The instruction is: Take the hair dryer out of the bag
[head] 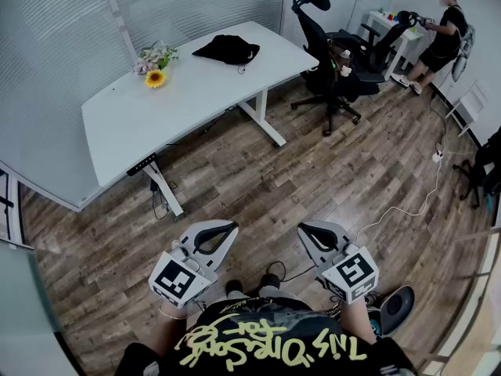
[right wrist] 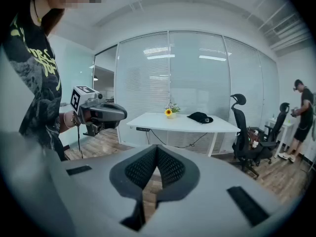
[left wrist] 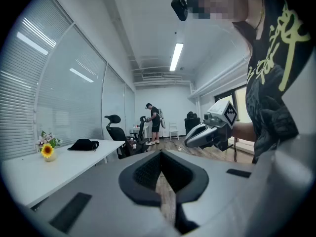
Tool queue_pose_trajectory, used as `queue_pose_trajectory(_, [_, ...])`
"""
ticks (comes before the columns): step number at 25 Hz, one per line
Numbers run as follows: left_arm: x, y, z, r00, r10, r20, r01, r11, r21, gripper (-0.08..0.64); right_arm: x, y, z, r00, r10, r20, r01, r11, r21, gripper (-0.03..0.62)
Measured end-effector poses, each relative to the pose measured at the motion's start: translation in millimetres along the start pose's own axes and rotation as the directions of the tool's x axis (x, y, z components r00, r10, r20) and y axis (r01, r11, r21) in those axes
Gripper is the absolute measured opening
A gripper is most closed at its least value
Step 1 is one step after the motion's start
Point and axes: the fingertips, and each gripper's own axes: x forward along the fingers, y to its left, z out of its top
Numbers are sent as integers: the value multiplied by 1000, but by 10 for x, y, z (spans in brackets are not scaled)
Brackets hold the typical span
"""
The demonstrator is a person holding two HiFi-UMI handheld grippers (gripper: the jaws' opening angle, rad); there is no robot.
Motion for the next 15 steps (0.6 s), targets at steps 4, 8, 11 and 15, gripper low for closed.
queue_pose_trajectory(4, [10, 13, -22, 1000, -1, -6, 1, 1000, 5, -3, 20, -10, 16, 1000, -2, 1, 2, 1000, -3, 2])
queue_pose_trajectory(8, [-12, 33, -40, 999, 32, -2, -32, 999, -7, -3, 3, 23, -12, 1000, 4, 0, -4, 1000, -7, 2])
queue_pose_trajectory(11, [-14, 8, -61, 1000, 29, -4, -29, 1000, -6, -3, -10, 37, -56, 1000, 8, -7, -8, 1000, -7, 2])
queue_pose_trajectory(15, [4, -2, -115, 999, 38, -25, -38, 999, -7, -3, -15, 37, -95, 1000, 9, -9, -9, 1000, -2, 2])
